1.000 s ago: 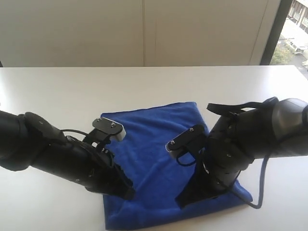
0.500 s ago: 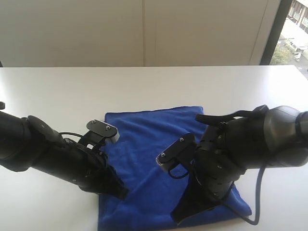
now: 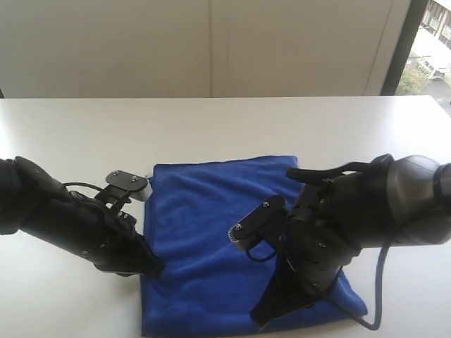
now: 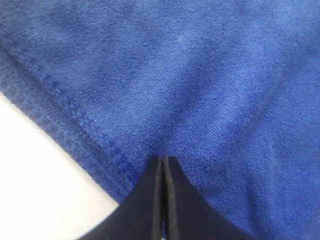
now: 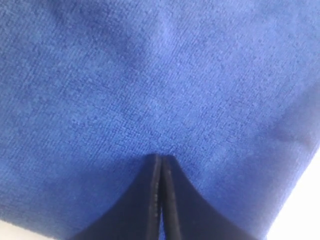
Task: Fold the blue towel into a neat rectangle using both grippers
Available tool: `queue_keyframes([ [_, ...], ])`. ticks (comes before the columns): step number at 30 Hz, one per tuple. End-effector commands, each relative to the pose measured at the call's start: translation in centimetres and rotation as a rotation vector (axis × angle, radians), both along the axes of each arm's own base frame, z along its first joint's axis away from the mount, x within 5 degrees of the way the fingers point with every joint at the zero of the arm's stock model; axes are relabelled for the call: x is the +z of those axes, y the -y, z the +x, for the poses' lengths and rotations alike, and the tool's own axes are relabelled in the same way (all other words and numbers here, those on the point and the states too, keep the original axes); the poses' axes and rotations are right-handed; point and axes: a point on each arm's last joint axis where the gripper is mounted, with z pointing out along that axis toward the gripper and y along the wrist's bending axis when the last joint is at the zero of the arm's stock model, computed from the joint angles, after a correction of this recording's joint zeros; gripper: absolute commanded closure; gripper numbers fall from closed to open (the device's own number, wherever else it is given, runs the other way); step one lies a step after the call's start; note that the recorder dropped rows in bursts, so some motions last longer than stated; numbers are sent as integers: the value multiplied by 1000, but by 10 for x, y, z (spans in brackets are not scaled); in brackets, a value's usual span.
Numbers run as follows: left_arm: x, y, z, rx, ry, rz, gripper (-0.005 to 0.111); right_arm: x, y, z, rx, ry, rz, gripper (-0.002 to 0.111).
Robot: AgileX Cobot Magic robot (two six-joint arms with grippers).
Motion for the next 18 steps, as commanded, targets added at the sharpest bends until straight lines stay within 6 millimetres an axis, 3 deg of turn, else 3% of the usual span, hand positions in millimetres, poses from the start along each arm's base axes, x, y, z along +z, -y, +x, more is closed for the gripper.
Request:
queue_keyframes([
  [1,26,10,0,-82,-1,-95,107,13,0,-4,14,24,5,108],
  [6,74,20,-3,-128,73,-229,107,58,-2,5,34,163,55,108],
  [8,80,25,-13,-182,52,-255,107,71,-1,7,43,209,65,108],
  [12,55,30,-40,-213,-1,-189,107,77,6,8,15,213,50,108],
  [15,29,26,-56,-173,5,-84,107,69,13,10,-20,173,15,108],
  [18,18,20,-62,-134,13,-32,107,57,17,7,-18,155,17,108],
])
